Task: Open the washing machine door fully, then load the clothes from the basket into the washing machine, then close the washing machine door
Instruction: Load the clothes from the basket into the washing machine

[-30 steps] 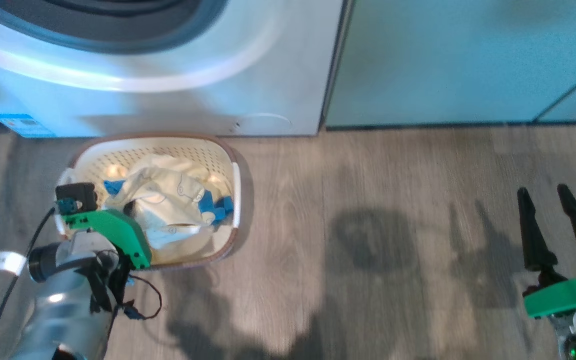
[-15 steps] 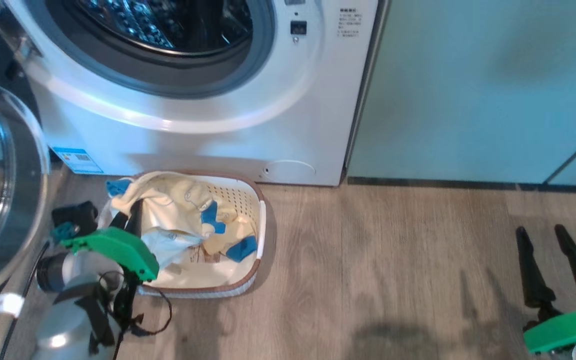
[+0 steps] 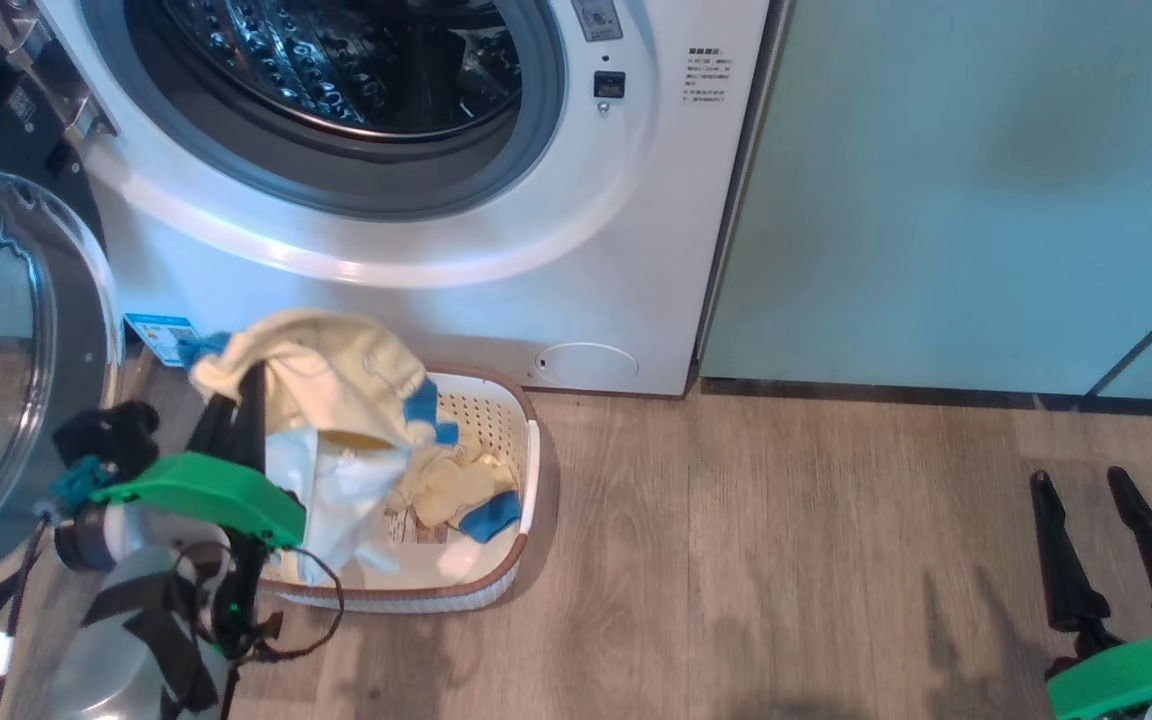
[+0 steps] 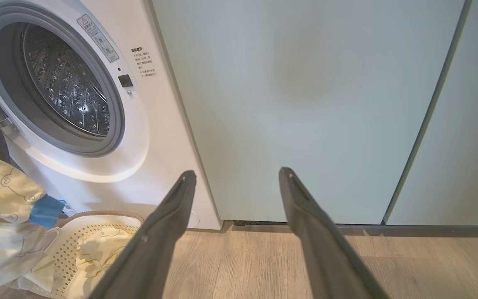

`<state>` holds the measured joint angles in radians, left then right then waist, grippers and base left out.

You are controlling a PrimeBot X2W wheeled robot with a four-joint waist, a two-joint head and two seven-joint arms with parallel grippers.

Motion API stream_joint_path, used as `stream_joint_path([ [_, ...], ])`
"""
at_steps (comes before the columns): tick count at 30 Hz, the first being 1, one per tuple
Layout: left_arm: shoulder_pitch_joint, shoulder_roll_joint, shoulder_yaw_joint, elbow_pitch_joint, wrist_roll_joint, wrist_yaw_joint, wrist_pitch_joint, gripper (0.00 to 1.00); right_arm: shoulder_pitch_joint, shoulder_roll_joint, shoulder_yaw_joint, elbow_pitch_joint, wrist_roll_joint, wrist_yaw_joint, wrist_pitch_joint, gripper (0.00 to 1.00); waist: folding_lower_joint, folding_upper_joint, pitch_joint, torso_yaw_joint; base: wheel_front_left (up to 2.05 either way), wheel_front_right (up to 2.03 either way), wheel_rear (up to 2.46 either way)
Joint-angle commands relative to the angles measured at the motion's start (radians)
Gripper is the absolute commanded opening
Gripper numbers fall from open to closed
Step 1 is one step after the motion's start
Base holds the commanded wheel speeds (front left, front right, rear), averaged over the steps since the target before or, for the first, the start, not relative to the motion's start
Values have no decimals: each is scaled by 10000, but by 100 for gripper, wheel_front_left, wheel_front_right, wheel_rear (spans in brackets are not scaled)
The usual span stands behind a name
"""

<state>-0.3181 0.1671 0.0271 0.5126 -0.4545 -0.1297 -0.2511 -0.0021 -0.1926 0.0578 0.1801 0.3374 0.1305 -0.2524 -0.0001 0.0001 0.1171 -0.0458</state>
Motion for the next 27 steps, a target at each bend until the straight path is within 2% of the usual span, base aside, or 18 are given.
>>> stream_joint_path([
  [1,-255,259,412,-427,88,-9,-106,0,-39,-326,136,-348,51,2,-94,100,1,-1,42,-23,0,0,0],
  [9,-1120,274,947,-858,168,-9,-106,0,-435,-296,249,-464,66,2,-94,100,1,-1,749,-309,0,0,0],
  [20,-4005,1002,1036,182,190,-9,-106,0,-1394,-80,246,-597,106,2,-94,100,1,-1,2353,-997,0,0,0],
  [27,-5959,1740,490,1424,-67,-9,57,0,-2036,178,310,-724,105,2,-94,100,1,-1,3442,-1407,0,0,0],
])
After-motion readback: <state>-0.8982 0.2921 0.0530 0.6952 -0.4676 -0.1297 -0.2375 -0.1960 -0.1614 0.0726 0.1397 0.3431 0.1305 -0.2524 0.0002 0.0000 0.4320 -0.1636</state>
